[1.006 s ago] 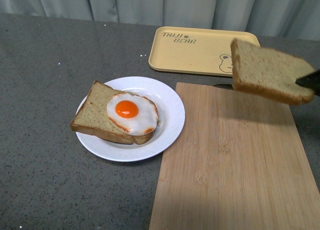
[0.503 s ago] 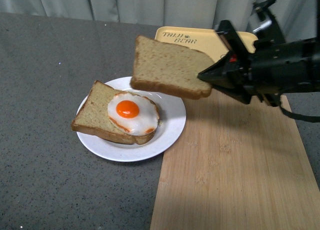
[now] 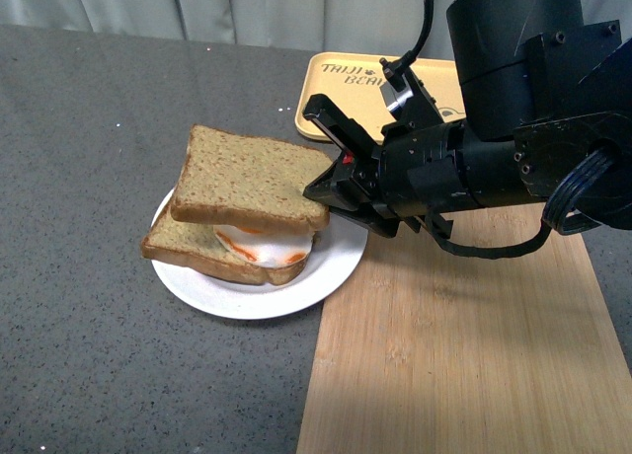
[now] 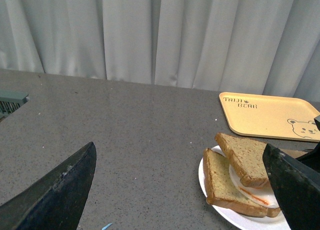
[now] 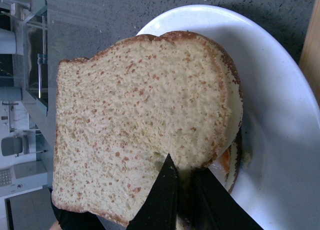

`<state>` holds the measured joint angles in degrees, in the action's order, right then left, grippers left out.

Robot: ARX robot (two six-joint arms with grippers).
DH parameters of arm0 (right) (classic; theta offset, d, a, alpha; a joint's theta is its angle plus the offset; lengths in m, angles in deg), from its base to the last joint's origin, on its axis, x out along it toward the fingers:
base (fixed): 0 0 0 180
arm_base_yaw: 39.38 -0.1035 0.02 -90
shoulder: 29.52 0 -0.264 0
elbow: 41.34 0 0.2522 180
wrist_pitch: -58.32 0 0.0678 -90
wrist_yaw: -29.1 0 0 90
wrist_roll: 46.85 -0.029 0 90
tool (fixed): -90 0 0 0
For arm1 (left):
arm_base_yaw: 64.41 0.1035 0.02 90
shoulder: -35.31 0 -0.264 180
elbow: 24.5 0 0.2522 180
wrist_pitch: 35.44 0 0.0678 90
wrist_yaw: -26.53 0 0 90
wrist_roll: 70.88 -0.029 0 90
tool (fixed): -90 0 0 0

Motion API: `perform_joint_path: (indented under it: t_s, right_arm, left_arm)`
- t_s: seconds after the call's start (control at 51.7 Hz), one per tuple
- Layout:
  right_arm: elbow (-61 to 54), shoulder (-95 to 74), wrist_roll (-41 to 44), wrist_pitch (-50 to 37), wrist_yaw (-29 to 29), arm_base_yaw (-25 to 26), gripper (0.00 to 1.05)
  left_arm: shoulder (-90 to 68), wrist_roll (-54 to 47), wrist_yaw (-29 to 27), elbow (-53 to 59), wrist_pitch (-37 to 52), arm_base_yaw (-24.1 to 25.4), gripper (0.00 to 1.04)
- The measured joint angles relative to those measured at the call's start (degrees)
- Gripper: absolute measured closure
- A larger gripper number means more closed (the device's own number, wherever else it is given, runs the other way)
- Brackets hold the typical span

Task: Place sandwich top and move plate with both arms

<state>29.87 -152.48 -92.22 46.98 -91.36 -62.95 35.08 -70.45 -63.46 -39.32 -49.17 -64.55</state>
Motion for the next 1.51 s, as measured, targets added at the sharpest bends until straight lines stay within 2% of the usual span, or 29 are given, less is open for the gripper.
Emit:
perform_joint_path:
  t_s: [0.039, 0.155, 0.232, 0.29, 0.426, 0.542, 0.581, 0.619, 0.639, 0.677, 0.755, 0.813, 0.968, 1.103, 1.51]
  right_arm:
    - [0.0, -0.2, -0.1, 0.1, 0.2, 0.0, 1.01]
    - [-1.9, 0.5, -0.3, -0.3, 1.8, 0.1, 0.77]
    - [-3.8, 1.9, -0.5, -1.2, 2.2, 0.3, 0.66]
    - [-5.3, 3.9, -0.1, -1.0, 3.9, 0.4, 0.57]
    - [-8.6, 10.1, 5.0, 1.5, 11.8, 0.9, 0.36]
    - [-8.9, 12.3, 8.2, 1.0, 13.9, 1.2, 0.19]
    - [-10.7, 11.3, 12.1, -6.0, 20.4, 0.7, 0.22]
    - [-14.1, 9.7, 18.3, -18.8, 30.9, 0.3, 0.28]
    - [-14.7, 9.4, 18.3, -20.5, 32.5, 0.2, 0.29]
    - [-18.7, 8.7, 24.0, -29.1, 38.9, 0.4, 0.36]
    - [-25.0, 9.6, 33.8, -39.9, 46.2, 1.9, 0.50]
    - [-28.3, 12.0, 37.9, -45.8, 48.3, 3.3, 0.59]
    - [-35.3, 20.0, 42.5, -54.1, 46.9, 6.8, 0.83]
    - [-42.8, 27.8, 44.3, -53.7, 43.6, 10.1, 1.04]
    - [-53.4, 50.2, 45.2, -42.2, 37.6, 16.3, 1.04]
  left_arm:
    - [0.0, 0.0, 0.0, 0.0, 0.0, 0.0, 0.07]
    - [0.0, 0.0, 0.0, 0.0, 0.0, 0.0, 0.07]
    - [0.0, 0.0, 0.0, 0.0, 0.0, 0.0, 0.07]
    - [0.0, 0.0, 0.0, 0.0, 0.0, 0.0, 0.07]
    - [0.0, 0.0, 0.0, 0.0, 0.0, 0.0, 0.07]
    - [0.0, 0.0, 0.0, 0.0, 0.0, 0.0, 0.07]
    - [0.0, 0.0, 0.0, 0.0, 0.0, 0.0, 0.07]
    - [0.0, 0.0, 0.0, 0.0, 0.0, 0.0, 0.07]
    - [0.0, 0.0, 0.0, 0.0, 0.0, 0.0, 0.07]
    - [0.0, 0.0, 0.2, 0.0, 0.0, 0.0, 0.07]
    - [0.0, 0.0, -0.2, 0.0, 0.0, 0.0, 0.07]
    - [0.1, 0.0, -0.2, 0.0, 0.0, 0.0, 0.07]
    - [0.1, 0.0, -0.1, 0.0, 0.0, 0.0, 0.07]
    - [0.1, 0.0, 0.0, 0.0, 0.0, 0.0, 0.07]
    - [0.2, 0.0, 0.0, 0.0, 0.0, 0.0, 0.07]
